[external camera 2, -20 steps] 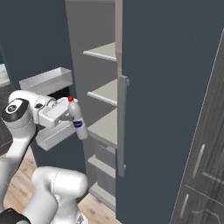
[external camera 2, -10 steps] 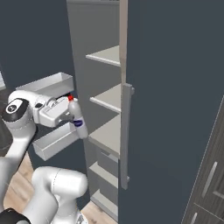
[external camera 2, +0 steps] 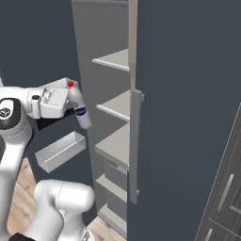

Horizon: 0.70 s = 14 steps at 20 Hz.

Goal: Take the bottled waters from the counter and place them in the freezer to freeze. Close the freezer door after placing the bottles.

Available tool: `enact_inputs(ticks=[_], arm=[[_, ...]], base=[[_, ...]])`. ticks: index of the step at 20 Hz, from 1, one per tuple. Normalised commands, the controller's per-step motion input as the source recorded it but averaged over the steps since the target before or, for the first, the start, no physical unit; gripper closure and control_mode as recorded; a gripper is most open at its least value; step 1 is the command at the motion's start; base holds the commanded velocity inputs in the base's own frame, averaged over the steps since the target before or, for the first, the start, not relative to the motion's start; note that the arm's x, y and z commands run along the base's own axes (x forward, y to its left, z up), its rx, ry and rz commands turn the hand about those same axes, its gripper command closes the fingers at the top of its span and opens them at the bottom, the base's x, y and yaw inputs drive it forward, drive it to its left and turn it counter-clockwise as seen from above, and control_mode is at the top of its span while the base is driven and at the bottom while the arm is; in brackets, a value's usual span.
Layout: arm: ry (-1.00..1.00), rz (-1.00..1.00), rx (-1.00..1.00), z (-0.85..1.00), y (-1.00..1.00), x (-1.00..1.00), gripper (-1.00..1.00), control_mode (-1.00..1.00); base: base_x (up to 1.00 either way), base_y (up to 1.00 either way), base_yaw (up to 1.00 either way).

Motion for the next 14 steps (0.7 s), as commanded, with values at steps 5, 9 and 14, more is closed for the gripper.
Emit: enact_inputs(ticks=[5, 9, 14], arm=[[0.25, 0.32, 0.0, 0.18, 0.0, 0.28, 1.0, -1.0], [0.3, 0.12, 0.03, 0.21, 0.0, 0.51, 1.0, -1.0], [0.18, 0.09, 0.03, 0.65, 0.1, 0.24, 1.0, -1.0]], base=[[0.0, 0.0, 0.0], [0.0, 0.0, 0.0], [0.0, 0.0, 0.0]])
